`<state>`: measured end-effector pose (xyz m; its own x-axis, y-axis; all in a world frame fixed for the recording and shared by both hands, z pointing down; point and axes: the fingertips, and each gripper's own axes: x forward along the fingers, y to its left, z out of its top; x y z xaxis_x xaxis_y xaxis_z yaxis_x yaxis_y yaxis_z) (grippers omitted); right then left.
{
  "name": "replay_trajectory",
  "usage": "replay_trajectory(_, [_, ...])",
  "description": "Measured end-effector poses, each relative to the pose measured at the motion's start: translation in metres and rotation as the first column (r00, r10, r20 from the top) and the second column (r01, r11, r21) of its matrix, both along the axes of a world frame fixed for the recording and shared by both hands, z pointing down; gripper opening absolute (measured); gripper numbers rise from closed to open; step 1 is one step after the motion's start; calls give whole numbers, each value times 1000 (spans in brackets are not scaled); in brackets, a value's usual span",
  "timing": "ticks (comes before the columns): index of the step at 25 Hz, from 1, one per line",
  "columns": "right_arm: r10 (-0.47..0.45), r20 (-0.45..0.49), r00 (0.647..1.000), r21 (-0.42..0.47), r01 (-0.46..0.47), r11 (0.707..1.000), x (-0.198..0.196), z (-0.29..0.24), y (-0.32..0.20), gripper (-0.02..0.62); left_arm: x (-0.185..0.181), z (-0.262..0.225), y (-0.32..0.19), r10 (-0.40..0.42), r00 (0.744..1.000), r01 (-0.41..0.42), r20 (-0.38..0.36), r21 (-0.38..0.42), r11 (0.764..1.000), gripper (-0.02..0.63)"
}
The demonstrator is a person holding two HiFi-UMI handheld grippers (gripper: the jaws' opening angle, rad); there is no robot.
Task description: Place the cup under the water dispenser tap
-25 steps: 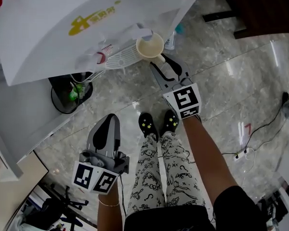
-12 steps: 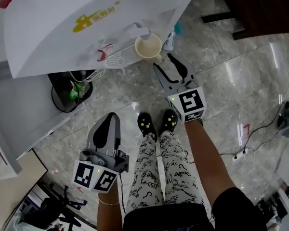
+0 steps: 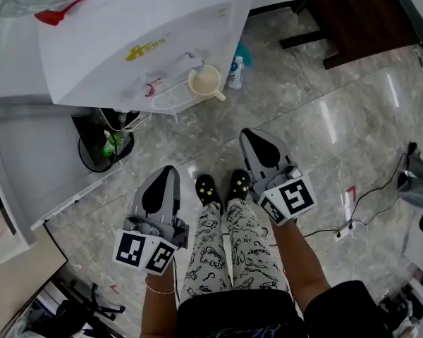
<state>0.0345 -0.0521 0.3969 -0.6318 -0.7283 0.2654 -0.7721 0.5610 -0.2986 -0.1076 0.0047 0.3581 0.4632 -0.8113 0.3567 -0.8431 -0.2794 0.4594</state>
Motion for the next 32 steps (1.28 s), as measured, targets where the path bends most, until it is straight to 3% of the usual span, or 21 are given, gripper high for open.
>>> replay_trajectory(7, [-101, 48, 994, 53, 99, 994, -4, -124, 59, 15, 9, -74, 6, 18, 1000, -19, 2, 74, 997, -3])
replay_trajectory(13, [-64, 7, 998, 107, 63, 992, 24, -212, 83, 15, 44, -168, 10, 161, 985, -169, 58, 184, 968, -3])
replay_trajectory(17, [-29, 24, 999, 157, 25, 987, 34, -262, 100, 15, 63, -219, 30, 207, 976, -218, 71, 257, 941, -3])
replay_trajectory(25, [-52, 15, 999, 176, 49, 983, -10, -287, 98, 15, 39, -216, 51, 239, 970, -241, 37, 228, 943, -3])
replay_trajectory(32, [-98, 64, 993, 182, 85, 980, 11, -286, 120, 15, 57, -230, 65, 207, 973, -227, 99, 273, 935, -3])
